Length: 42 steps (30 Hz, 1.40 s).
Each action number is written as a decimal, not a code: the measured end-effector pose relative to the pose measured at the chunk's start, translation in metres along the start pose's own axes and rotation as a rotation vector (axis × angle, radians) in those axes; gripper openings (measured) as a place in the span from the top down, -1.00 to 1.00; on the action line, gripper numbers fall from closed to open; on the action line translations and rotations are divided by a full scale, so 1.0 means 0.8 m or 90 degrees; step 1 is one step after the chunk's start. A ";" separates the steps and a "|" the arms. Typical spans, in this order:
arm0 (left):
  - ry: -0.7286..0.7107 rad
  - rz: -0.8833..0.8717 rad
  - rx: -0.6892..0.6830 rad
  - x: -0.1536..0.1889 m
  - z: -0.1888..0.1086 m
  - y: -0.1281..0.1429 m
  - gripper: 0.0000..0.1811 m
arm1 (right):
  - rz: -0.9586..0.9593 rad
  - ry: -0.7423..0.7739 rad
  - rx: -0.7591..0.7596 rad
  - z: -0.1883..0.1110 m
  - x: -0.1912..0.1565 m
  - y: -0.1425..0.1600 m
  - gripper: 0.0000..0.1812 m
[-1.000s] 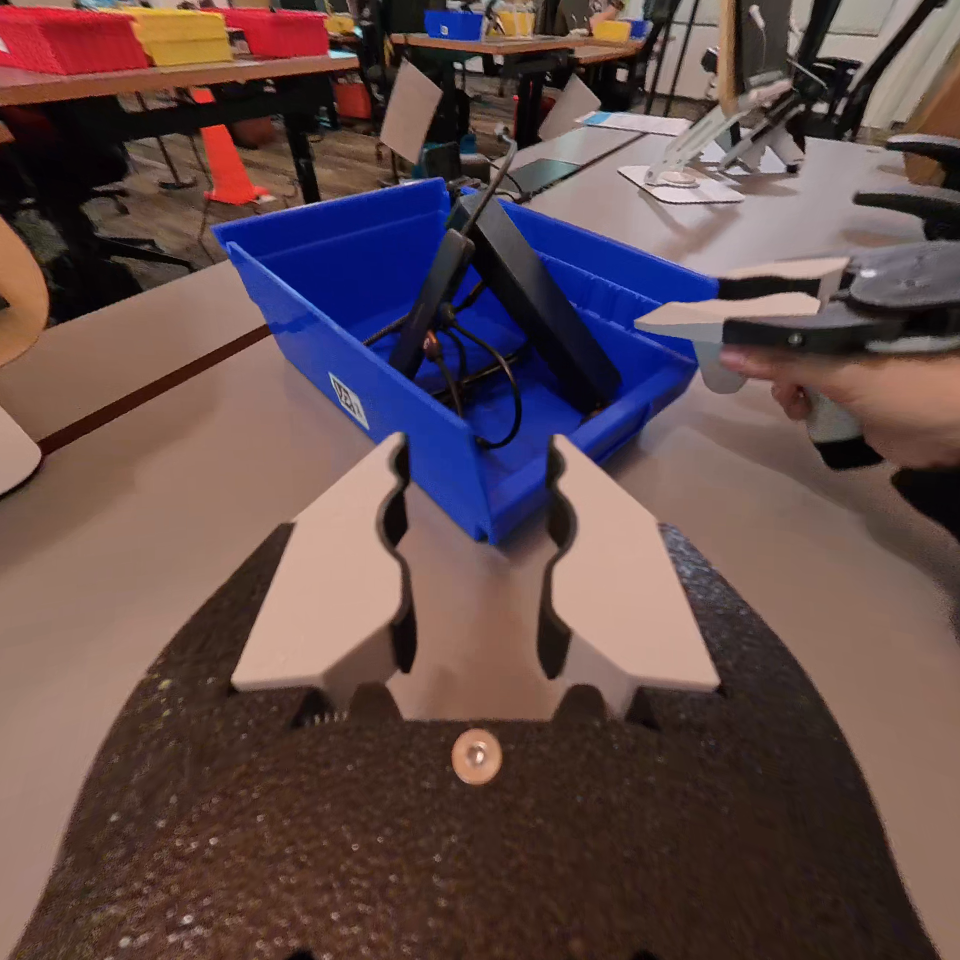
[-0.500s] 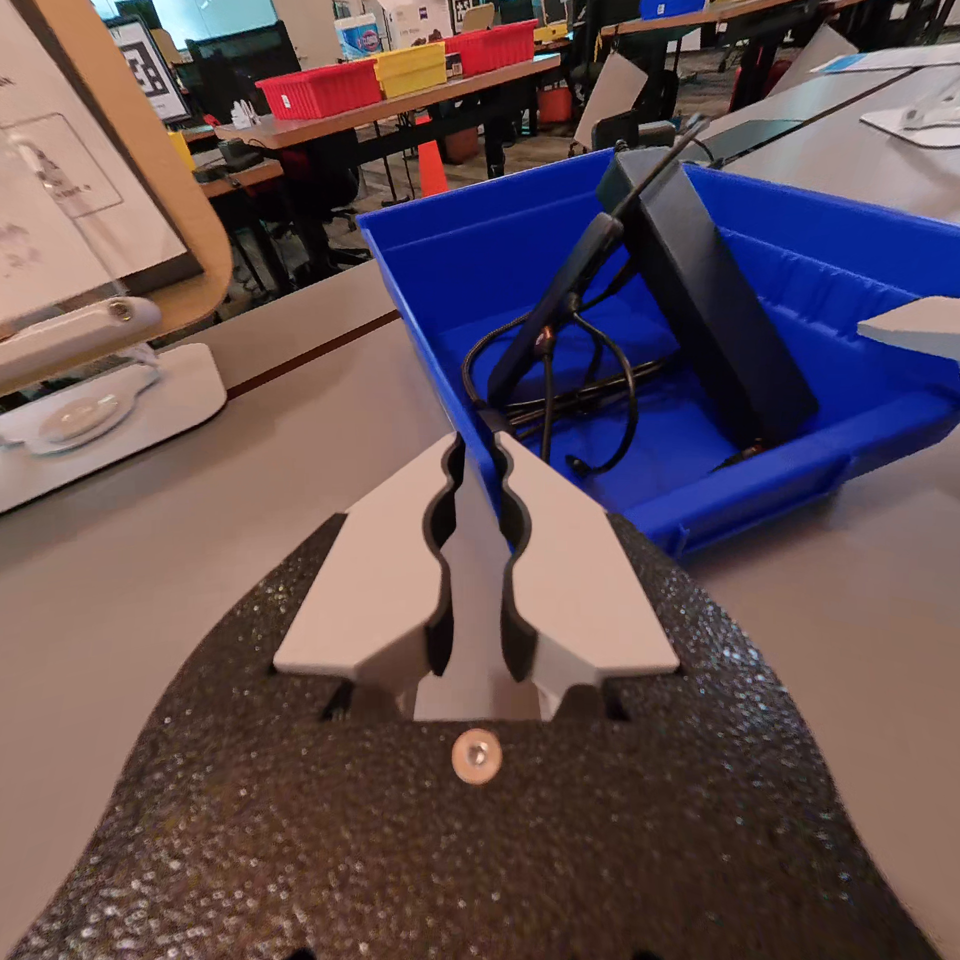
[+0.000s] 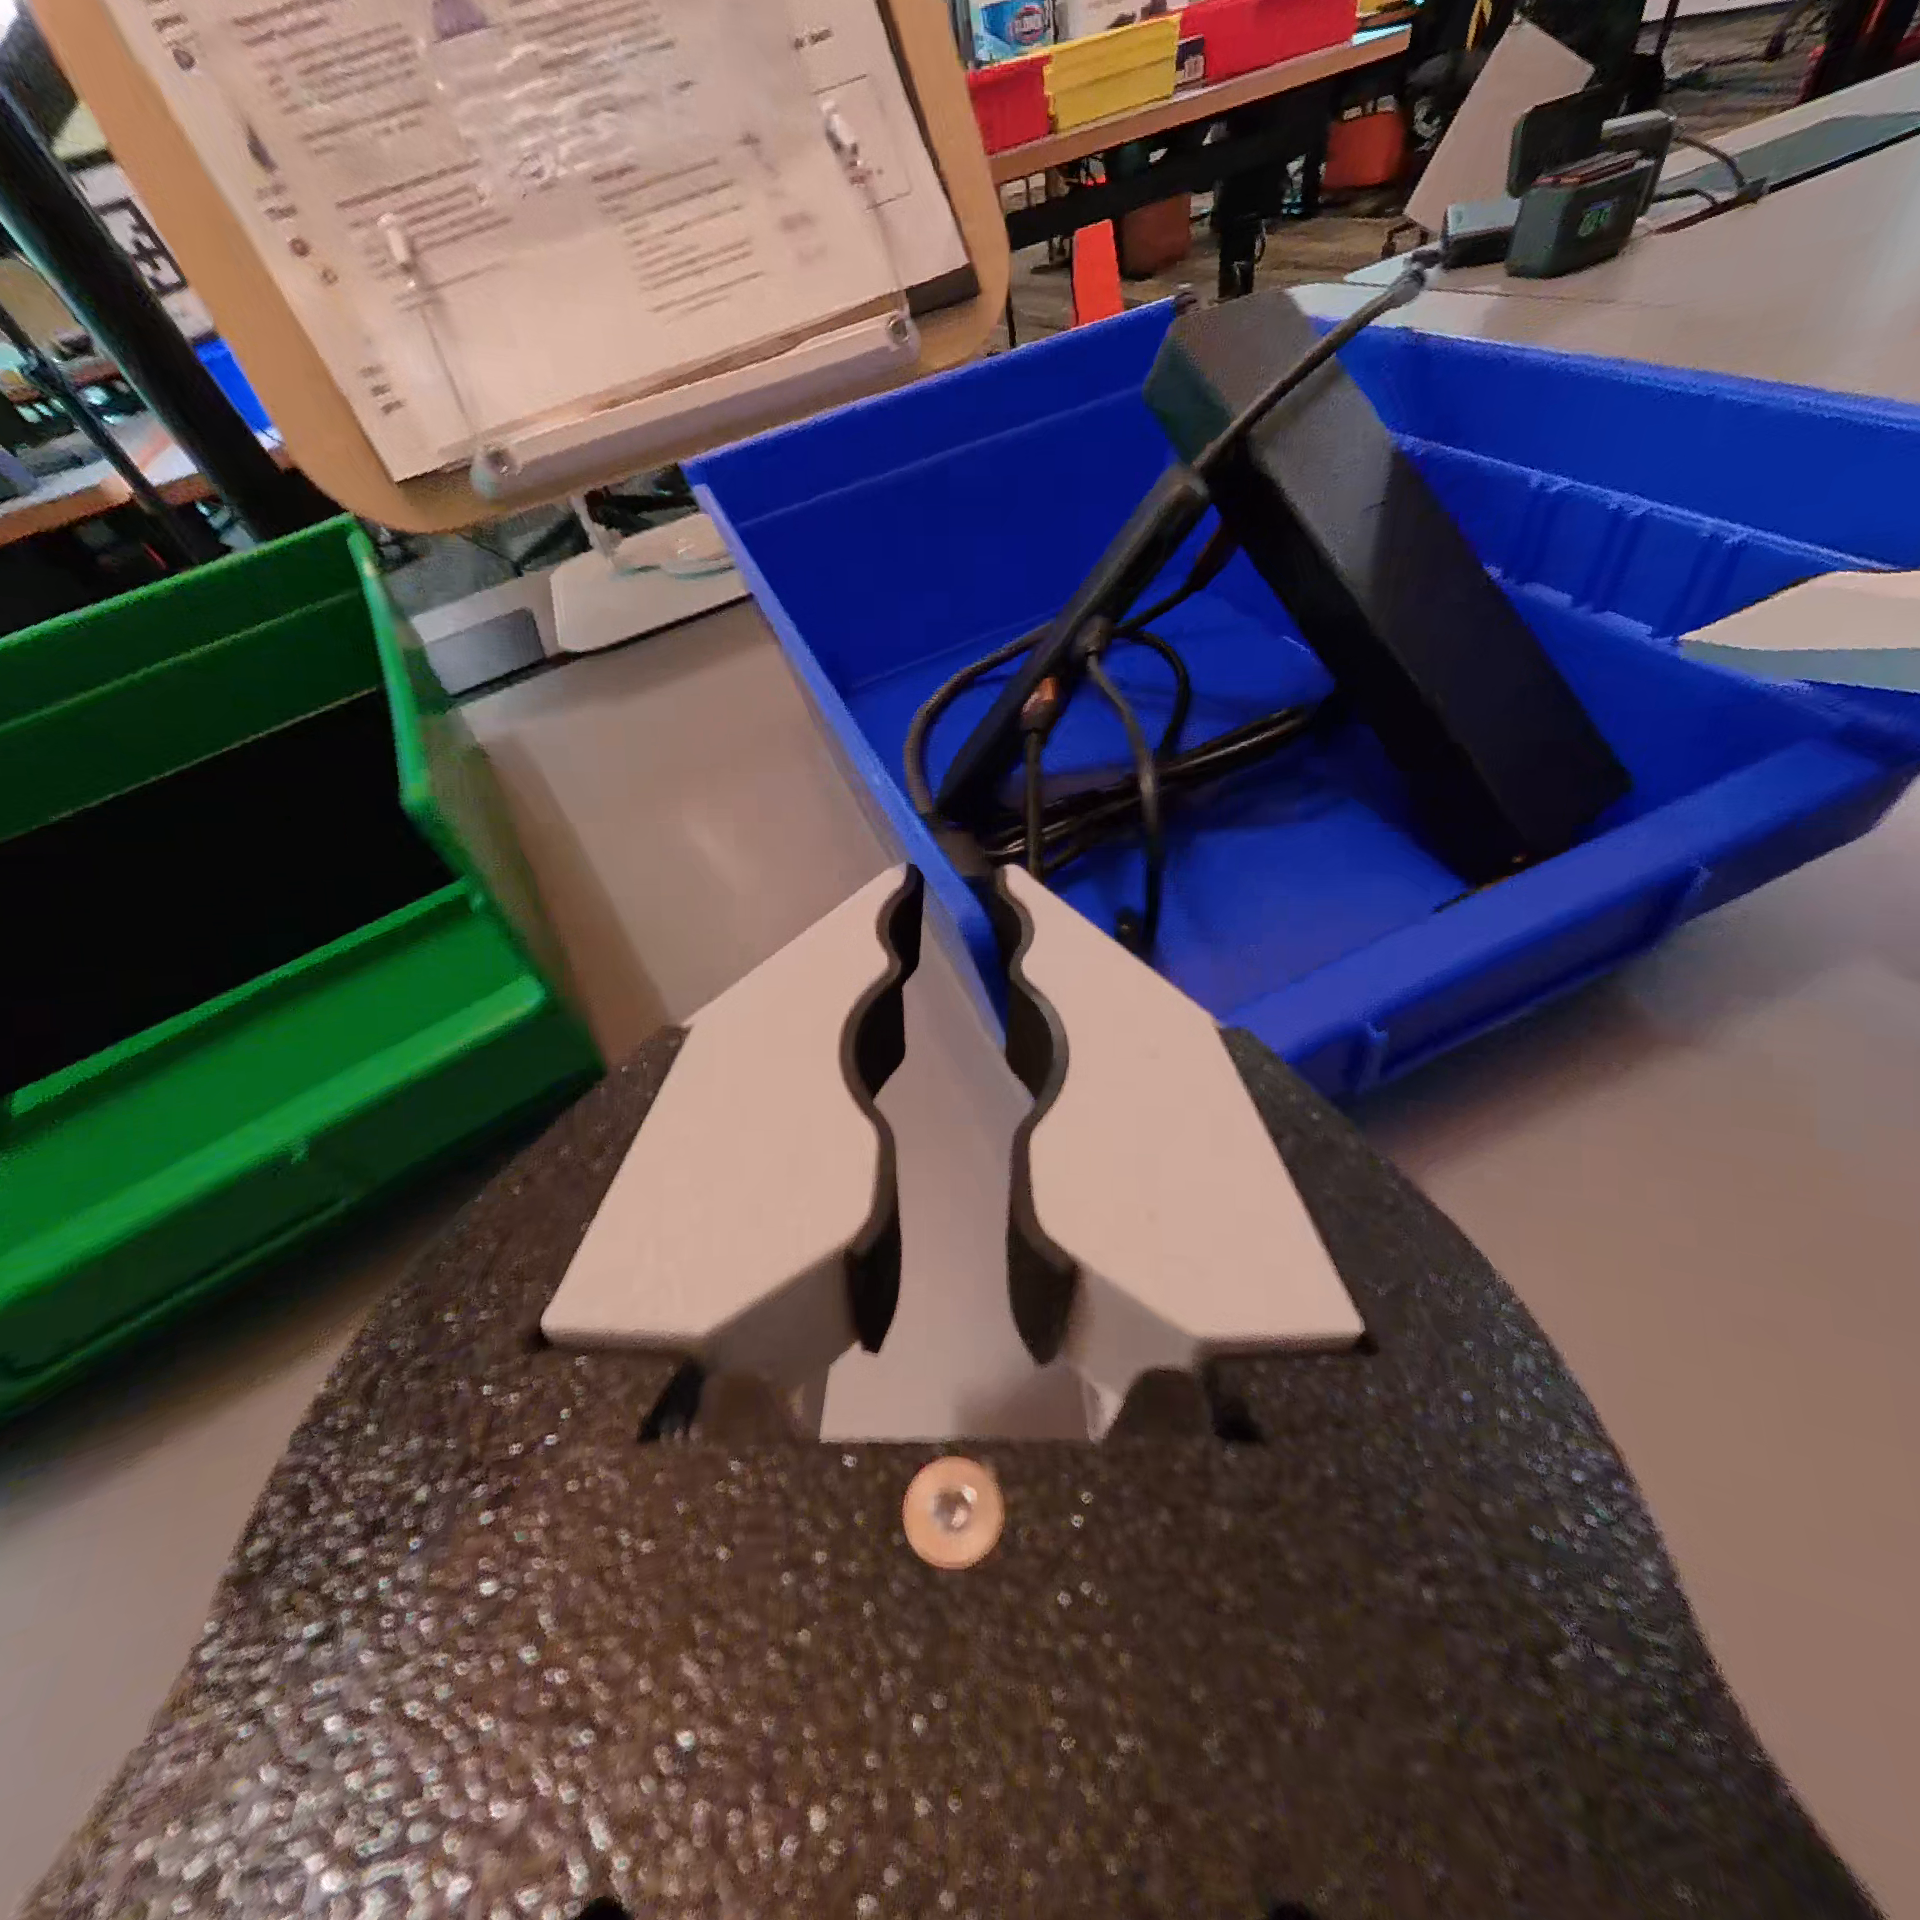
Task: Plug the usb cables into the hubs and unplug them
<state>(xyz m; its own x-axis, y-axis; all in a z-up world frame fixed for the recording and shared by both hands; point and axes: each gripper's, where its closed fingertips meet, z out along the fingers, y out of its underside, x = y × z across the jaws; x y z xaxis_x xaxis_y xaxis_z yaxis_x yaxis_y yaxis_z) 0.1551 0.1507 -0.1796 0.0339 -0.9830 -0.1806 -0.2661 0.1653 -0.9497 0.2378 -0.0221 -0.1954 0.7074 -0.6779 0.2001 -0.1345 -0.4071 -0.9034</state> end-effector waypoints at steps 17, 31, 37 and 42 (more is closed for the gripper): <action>-0.110 -0.204 0.033 -0.283 -0.099 0.008 0.18 | -0.013 -0.136 0.034 -0.035 -0.066 -0.036 -0.08; -0.230 -0.184 -0.157 -0.383 -0.012 0.107 0.94 | -0.016 -0.143 0.137 -0.070 -0.071 -0.085 -0.08; -0.270 -0.302 -0.031 -0.377 -0.065 0.096 0.96 | 0.001 -0.147 0.192 -0.066 -0.081 -0.124 -0.04; -0.324 -0.281 0.085 -0.385 -0.134 0.026 0.96 | -0.008 -0.210 0.249 -0.058 -0.136 -0.176 -0.03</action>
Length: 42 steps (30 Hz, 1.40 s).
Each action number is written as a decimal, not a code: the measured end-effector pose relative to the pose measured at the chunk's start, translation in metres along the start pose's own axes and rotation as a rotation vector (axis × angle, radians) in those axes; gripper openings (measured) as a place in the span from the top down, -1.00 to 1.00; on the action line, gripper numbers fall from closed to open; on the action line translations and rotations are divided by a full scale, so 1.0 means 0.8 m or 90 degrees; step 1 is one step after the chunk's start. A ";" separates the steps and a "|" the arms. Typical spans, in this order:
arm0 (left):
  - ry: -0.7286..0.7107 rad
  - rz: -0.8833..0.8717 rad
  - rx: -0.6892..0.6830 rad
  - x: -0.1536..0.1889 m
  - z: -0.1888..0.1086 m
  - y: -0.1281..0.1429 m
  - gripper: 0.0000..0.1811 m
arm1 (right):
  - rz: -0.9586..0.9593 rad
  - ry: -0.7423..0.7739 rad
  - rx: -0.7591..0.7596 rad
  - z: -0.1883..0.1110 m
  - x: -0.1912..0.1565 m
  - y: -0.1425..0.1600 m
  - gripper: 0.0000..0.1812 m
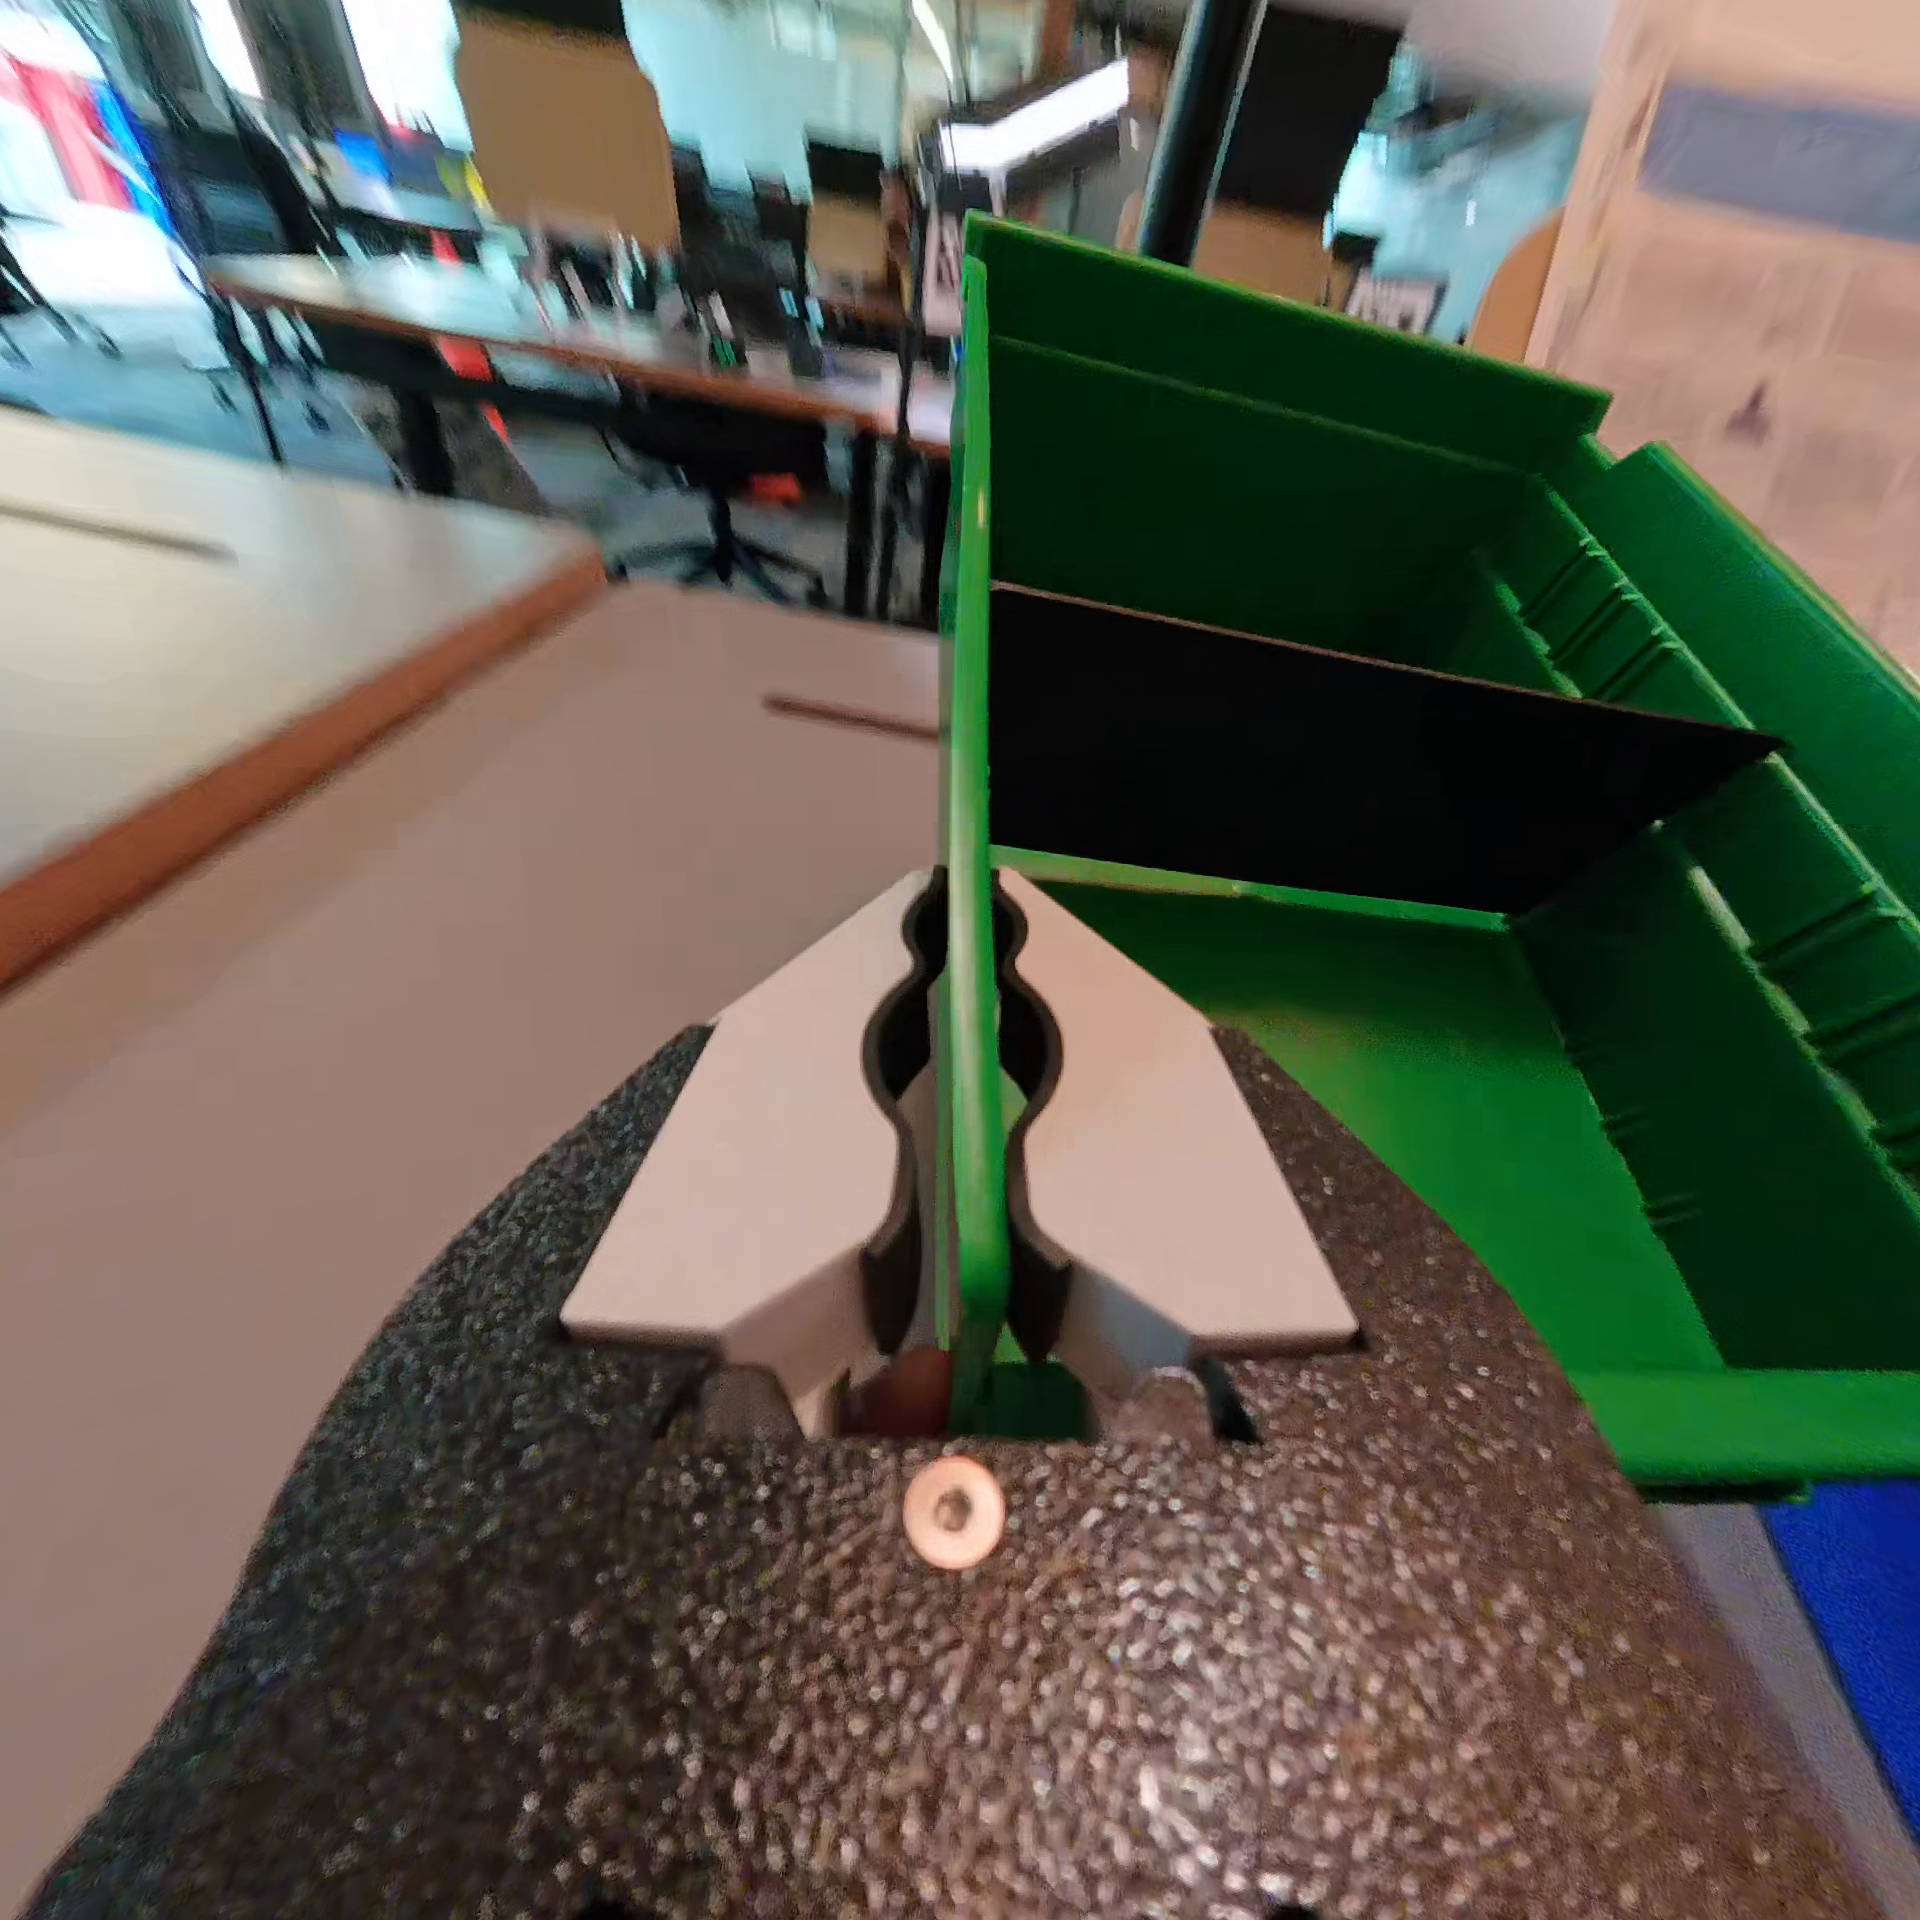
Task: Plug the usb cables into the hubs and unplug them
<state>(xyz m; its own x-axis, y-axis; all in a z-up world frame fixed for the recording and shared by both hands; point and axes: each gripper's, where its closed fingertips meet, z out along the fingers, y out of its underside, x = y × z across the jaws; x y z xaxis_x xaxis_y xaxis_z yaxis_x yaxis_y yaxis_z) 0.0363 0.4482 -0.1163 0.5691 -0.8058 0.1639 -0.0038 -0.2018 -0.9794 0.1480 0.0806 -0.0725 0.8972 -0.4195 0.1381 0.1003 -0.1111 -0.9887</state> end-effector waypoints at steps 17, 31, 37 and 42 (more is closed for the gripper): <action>-0.008 0.254 0.406 0.243 -0.171 -0.133 0.78 | 0.235 0.081 0.305 0.069 0.024 -0.103 0.97; 0.247 0.379 0.518 0.467 -0.231 -0.137 0.11 | 0.278 0.120 0.455 -0.080 0.174 -0.139 0.96; 0.318 0.318 0.467 0.500 -0.233 -0.115 0.12 | 0.328 0.242 0.461 -0.114 0.225 -0.111 0.97; 0.302 0.290 0.398 0.430 -0.209 -0.099 0.20 | 0.316 0.348 0.440 -0.171 0.306 -0.077 0.97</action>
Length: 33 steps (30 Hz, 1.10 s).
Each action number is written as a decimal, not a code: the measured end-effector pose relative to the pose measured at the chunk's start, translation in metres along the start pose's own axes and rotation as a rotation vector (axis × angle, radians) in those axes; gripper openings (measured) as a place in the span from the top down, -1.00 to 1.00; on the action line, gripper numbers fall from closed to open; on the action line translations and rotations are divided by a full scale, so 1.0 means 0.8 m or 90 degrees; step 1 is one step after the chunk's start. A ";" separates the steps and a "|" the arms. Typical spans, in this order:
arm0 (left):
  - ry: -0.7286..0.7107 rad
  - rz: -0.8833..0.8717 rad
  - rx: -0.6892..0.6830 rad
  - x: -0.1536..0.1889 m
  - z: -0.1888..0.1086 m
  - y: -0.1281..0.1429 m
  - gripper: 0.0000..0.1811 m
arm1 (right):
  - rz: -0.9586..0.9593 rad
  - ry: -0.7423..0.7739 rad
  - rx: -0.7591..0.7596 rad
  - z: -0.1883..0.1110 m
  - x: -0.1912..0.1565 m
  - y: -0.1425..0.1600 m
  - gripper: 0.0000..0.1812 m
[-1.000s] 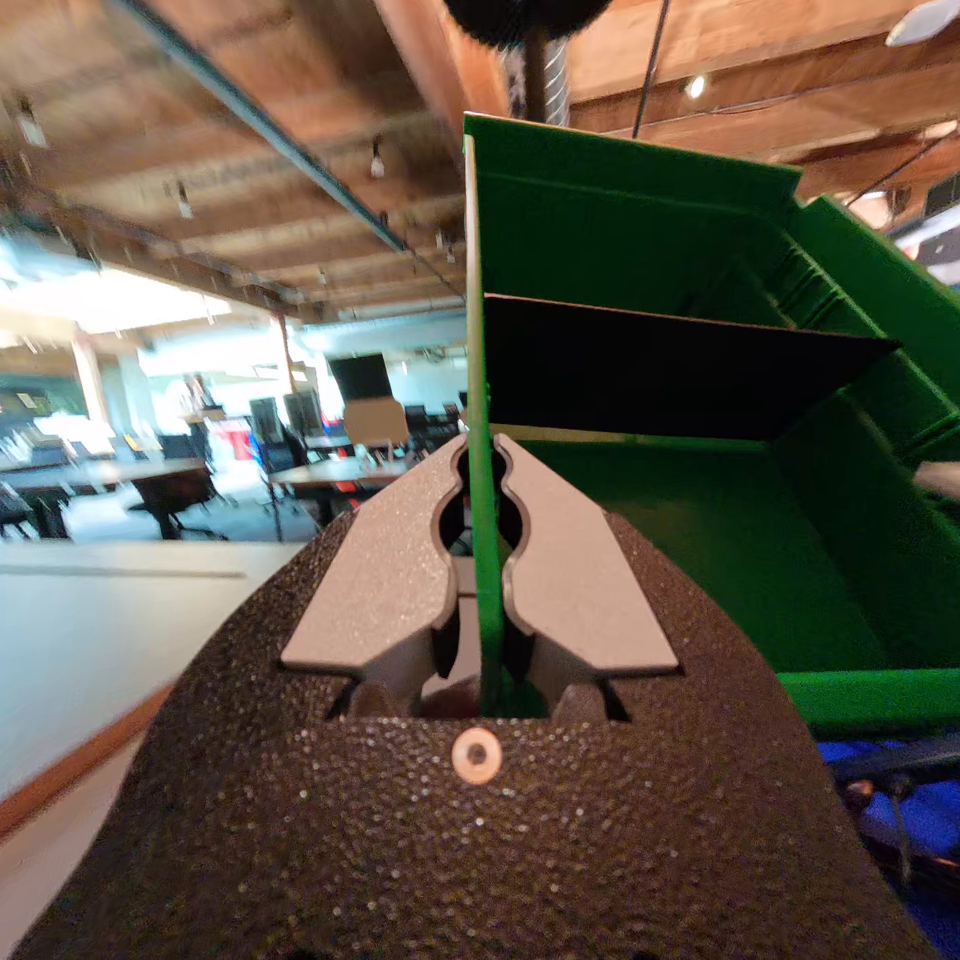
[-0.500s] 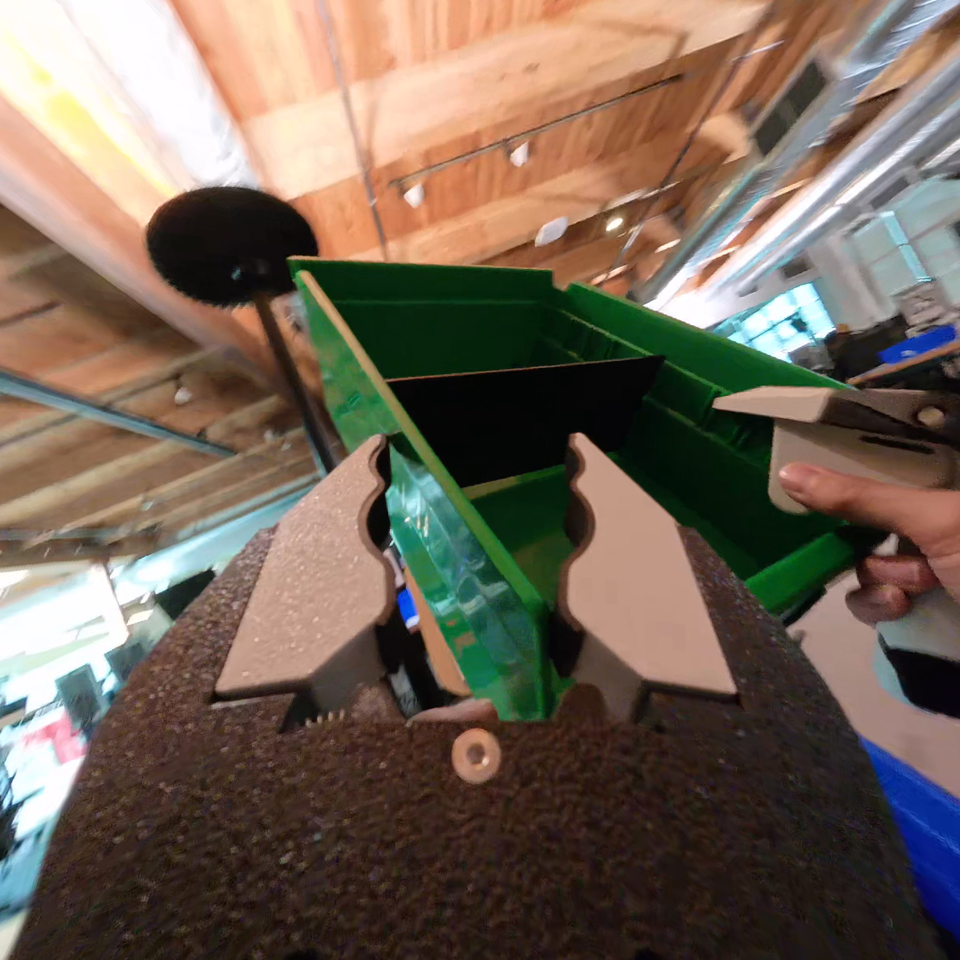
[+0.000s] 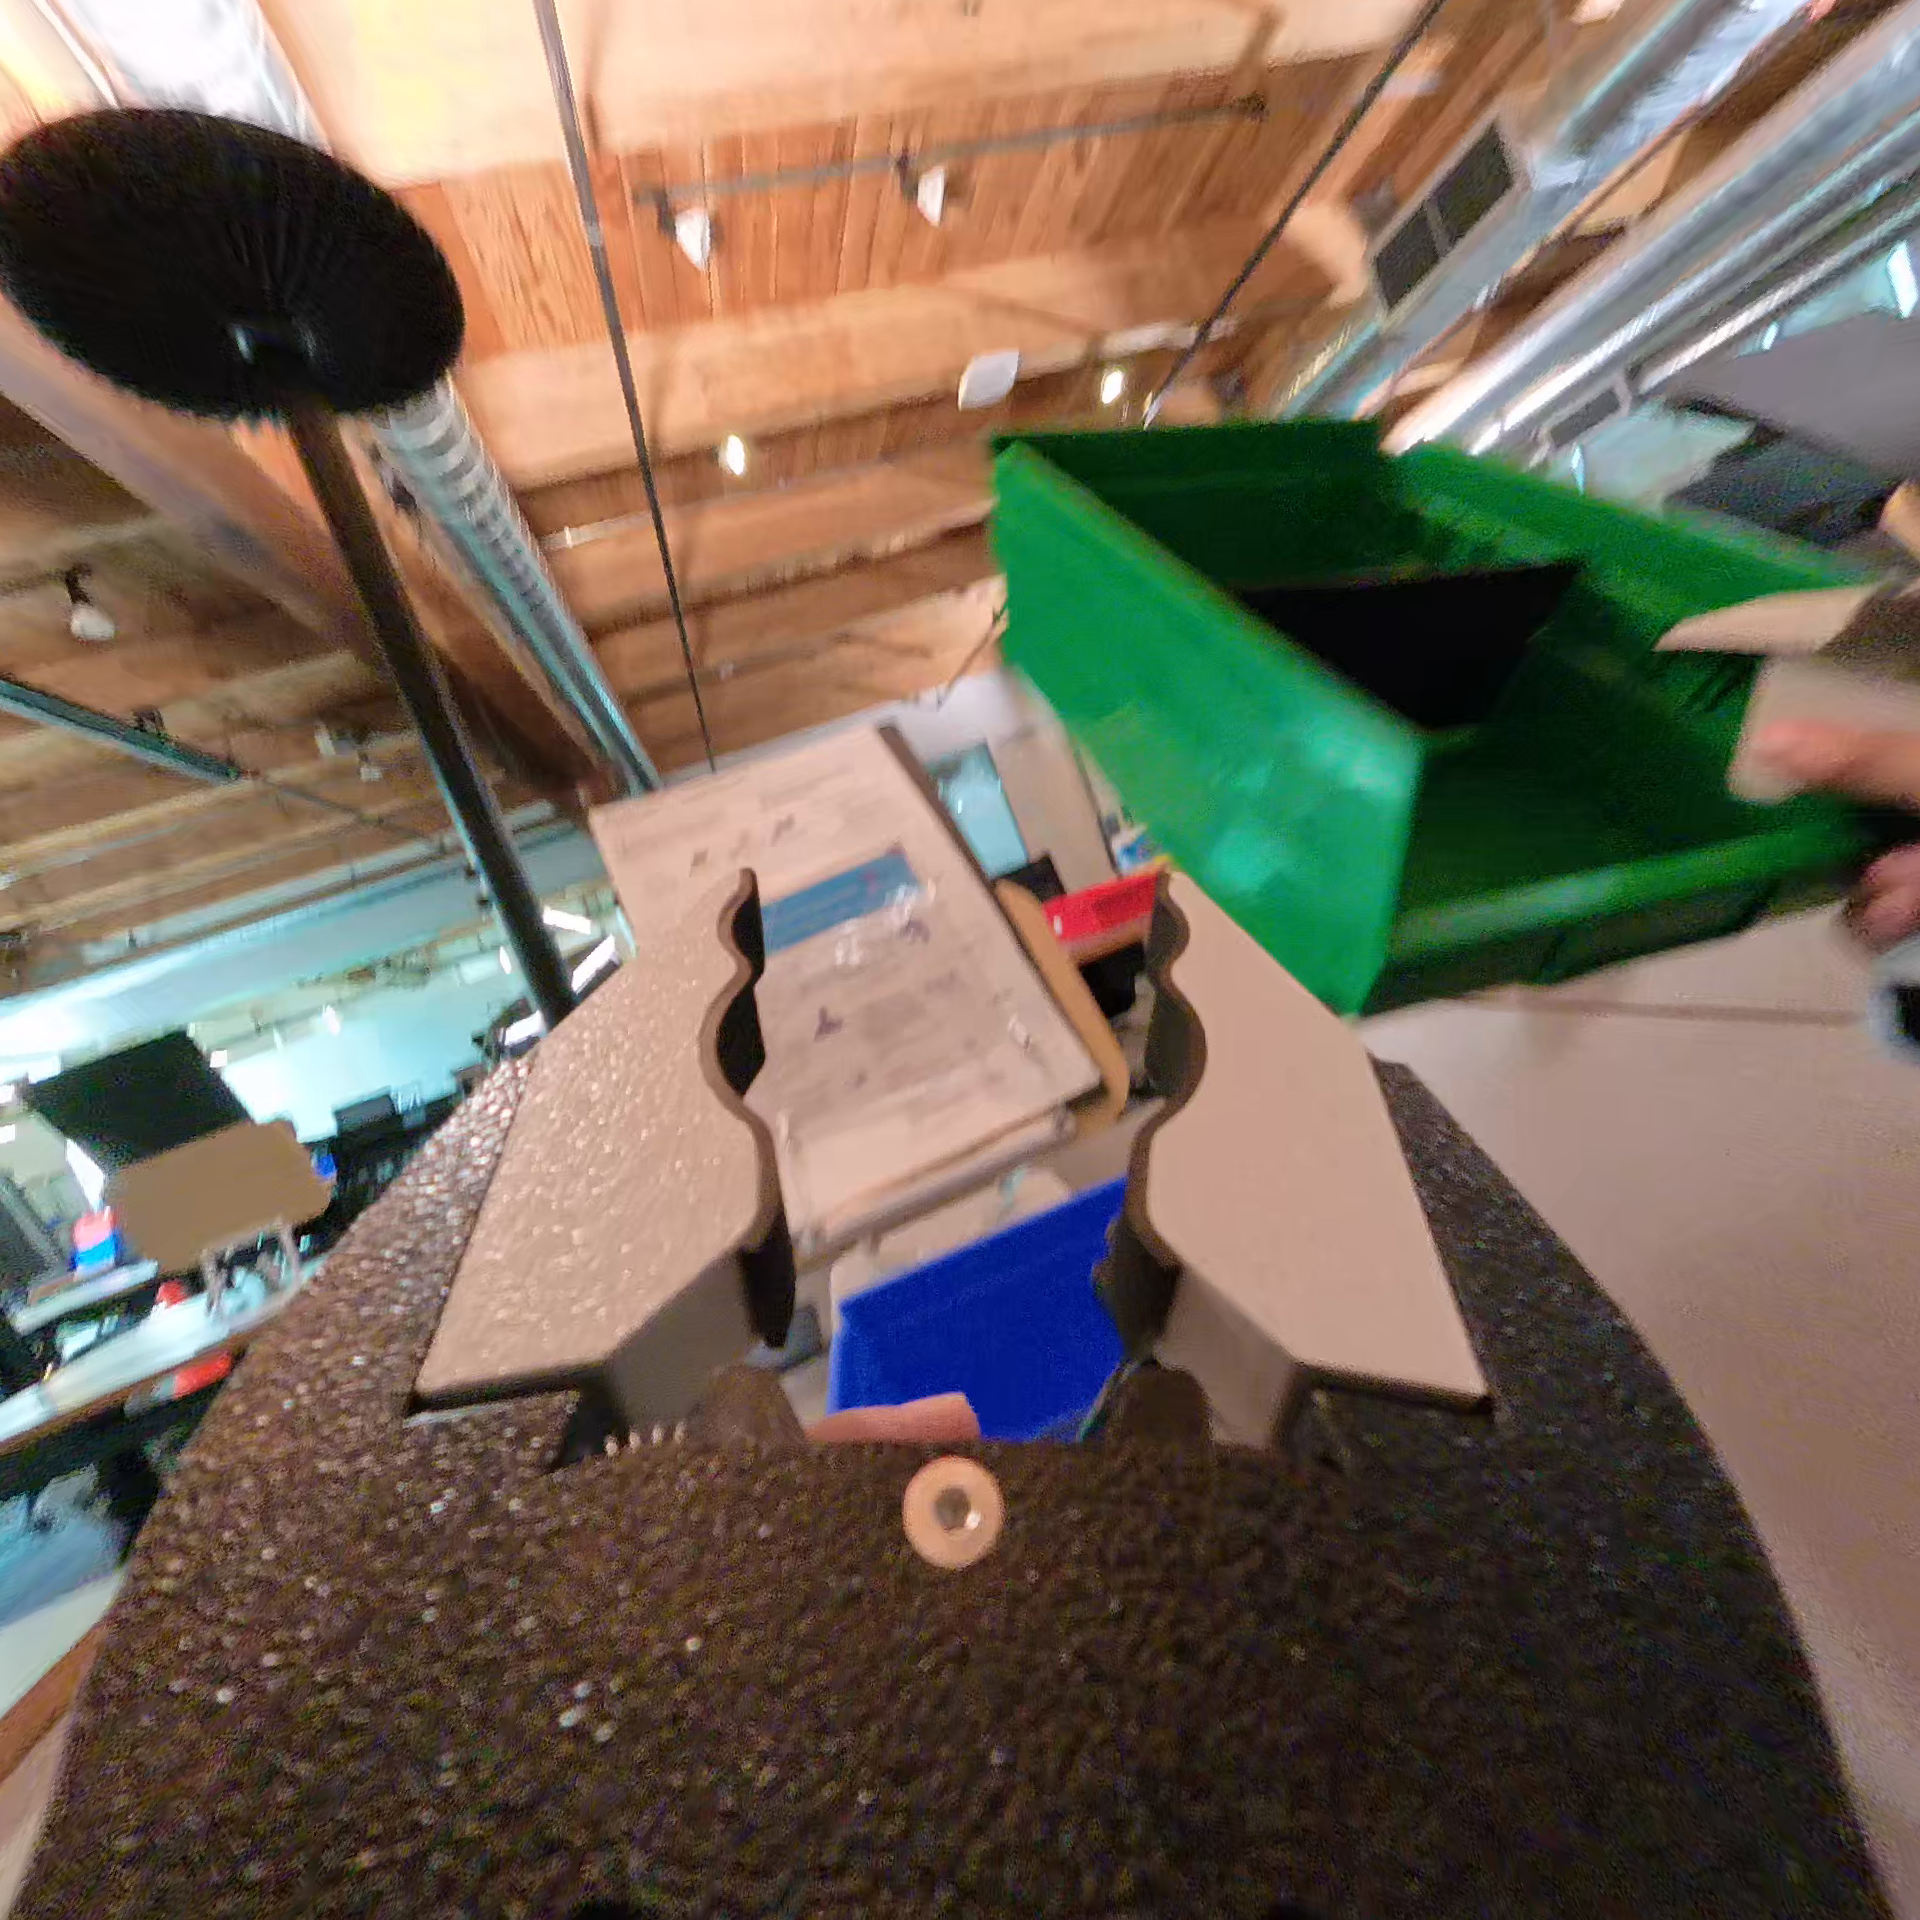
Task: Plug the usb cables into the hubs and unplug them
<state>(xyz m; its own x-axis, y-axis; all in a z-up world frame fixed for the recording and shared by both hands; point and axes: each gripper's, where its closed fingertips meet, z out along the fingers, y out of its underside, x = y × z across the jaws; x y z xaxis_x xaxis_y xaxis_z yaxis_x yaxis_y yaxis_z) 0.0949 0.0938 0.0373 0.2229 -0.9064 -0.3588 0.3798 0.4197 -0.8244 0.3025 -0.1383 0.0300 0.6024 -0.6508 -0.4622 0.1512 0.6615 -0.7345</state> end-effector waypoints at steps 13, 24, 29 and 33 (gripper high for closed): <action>0.054 -0.329 -0.484 -0.050 -0.111 0.271 0.01 | -0.062 0.241 -0.234 -0.023 0.267 0.054 0.96; 0.057 -0.234 -0.494 -0.033 -0.078 0.304 0.81 | -0.058 0.285 -0.317 -0.003 0.310 0.128 0.96; 0.008 -0.130 -0.517 -0.067 -0.080 0.317 0.97 | -0.100 0.296 -0.332 0.006 0.320 0.152 0.93; -0.016 -0.144 -0.510 -0.094 -0.087 0.324 0.98 | -0.070 0.253 -0.307 0.009 0.312 0.152 0.83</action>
